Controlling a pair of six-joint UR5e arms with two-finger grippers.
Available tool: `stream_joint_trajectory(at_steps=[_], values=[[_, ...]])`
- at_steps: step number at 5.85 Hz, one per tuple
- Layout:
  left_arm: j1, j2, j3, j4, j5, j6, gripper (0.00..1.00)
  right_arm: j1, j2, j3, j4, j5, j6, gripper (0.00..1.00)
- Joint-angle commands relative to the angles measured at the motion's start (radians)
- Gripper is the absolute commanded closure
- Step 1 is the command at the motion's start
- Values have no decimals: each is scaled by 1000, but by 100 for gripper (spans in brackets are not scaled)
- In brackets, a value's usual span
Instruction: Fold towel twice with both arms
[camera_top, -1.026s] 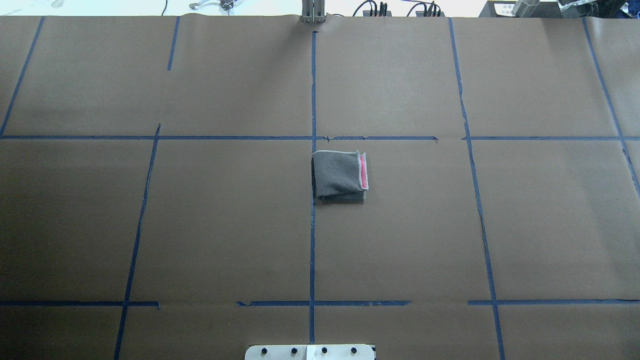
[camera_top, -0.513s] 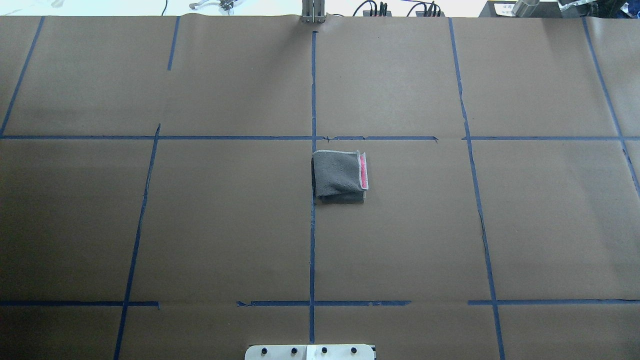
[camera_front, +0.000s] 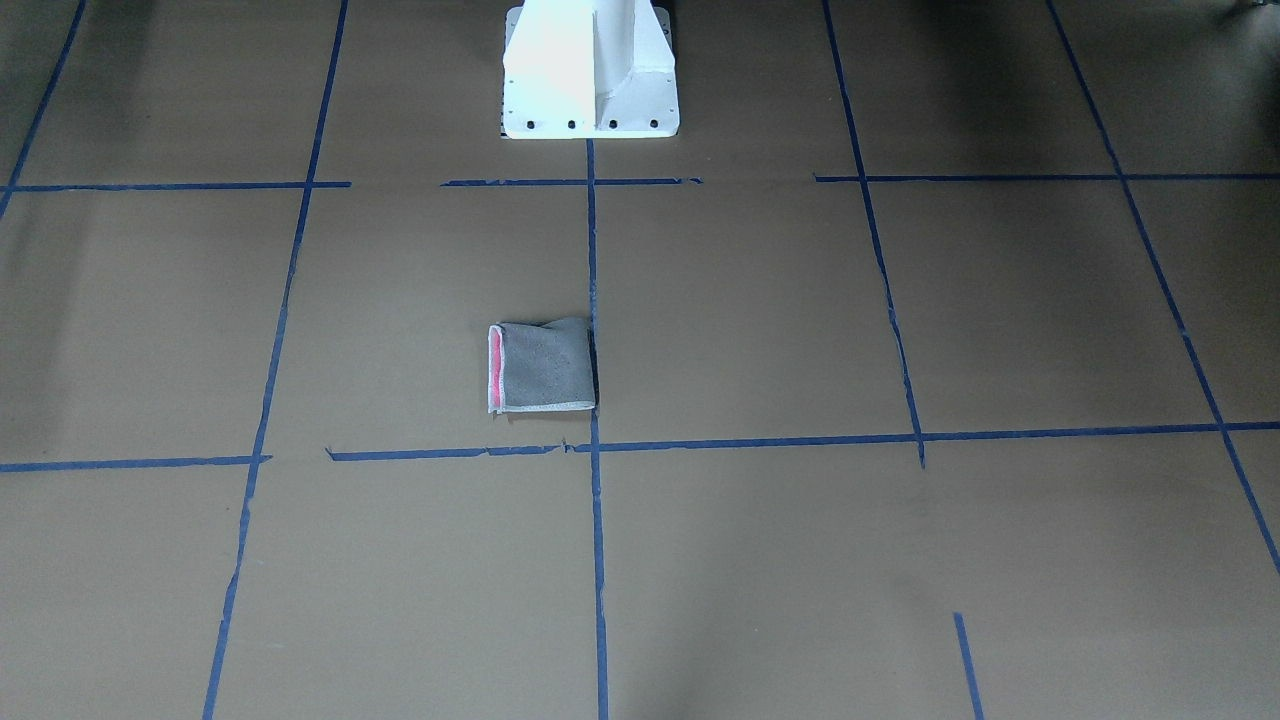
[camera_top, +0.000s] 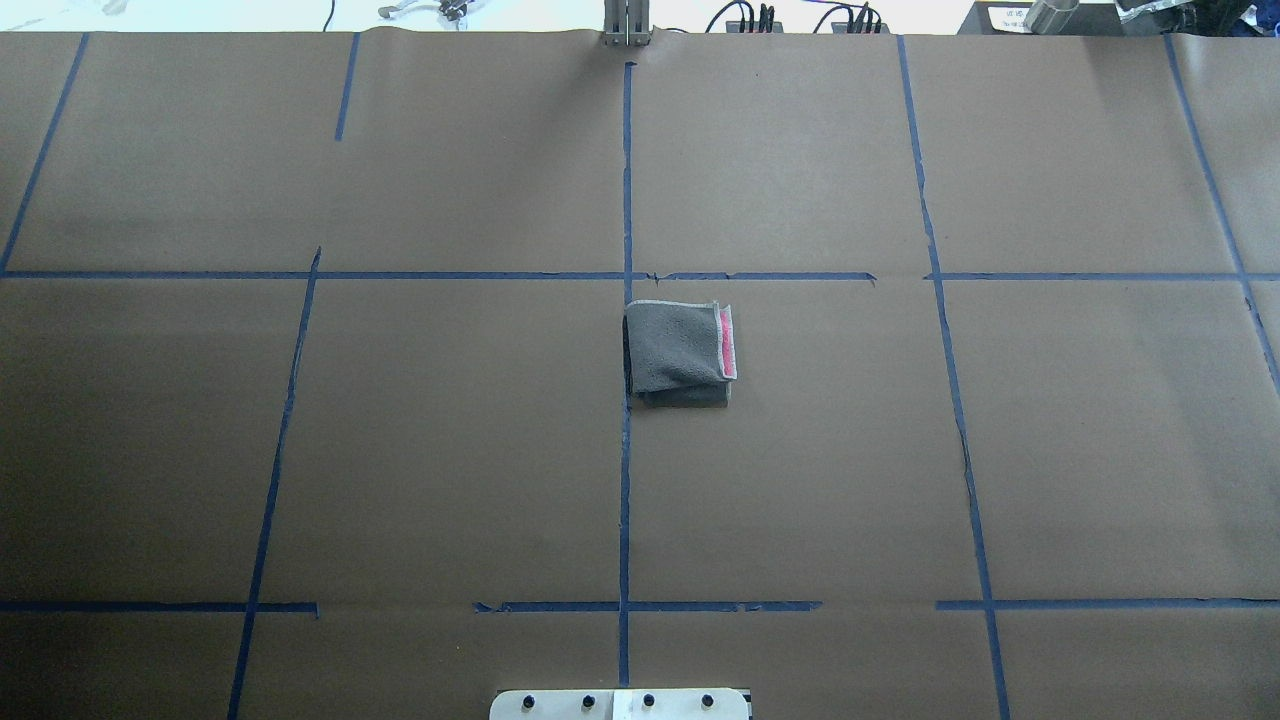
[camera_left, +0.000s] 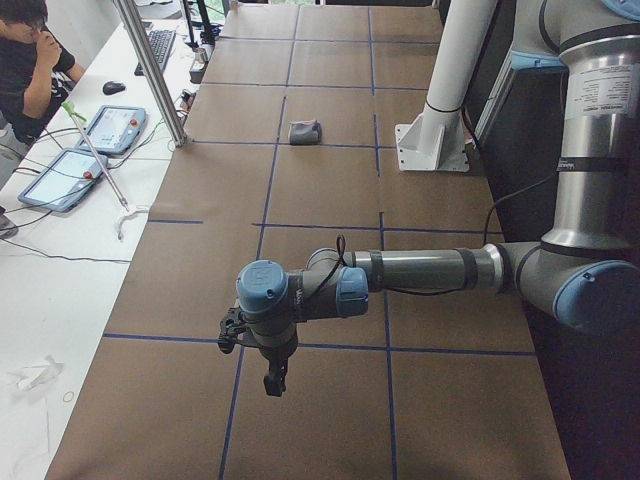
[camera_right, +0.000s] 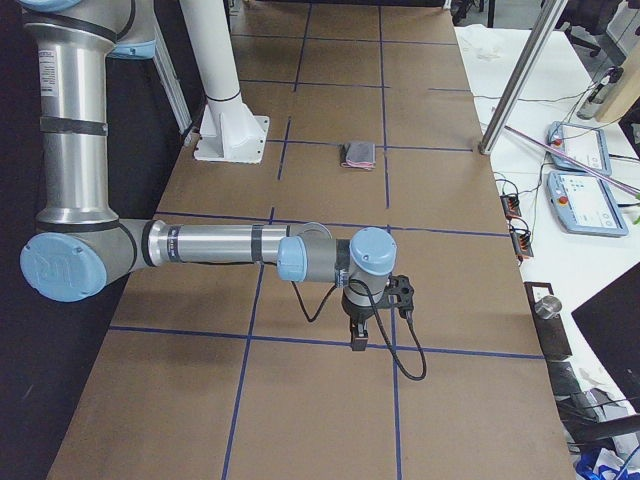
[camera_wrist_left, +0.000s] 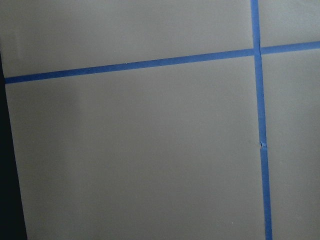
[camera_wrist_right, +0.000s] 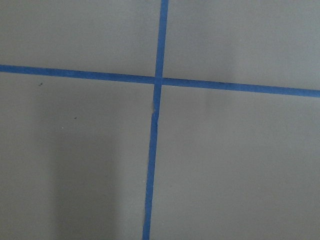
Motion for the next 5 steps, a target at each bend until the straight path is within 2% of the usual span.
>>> stream_joint_trajectory(at_steps=[1,2,4,5], values=[[-1,0,-2,0,-2,0,0,0,-2,1,-2,4,4,0],[-1,0,-4,0,-3,0,0,0,-2,1,-2,7,5,0],[-1,0,2,-2,-104,1,0,0,-2,1,-2,7,6,0],[1,-3,6,3,-109,-3,0,0,0,2,-1,7,8,0]])
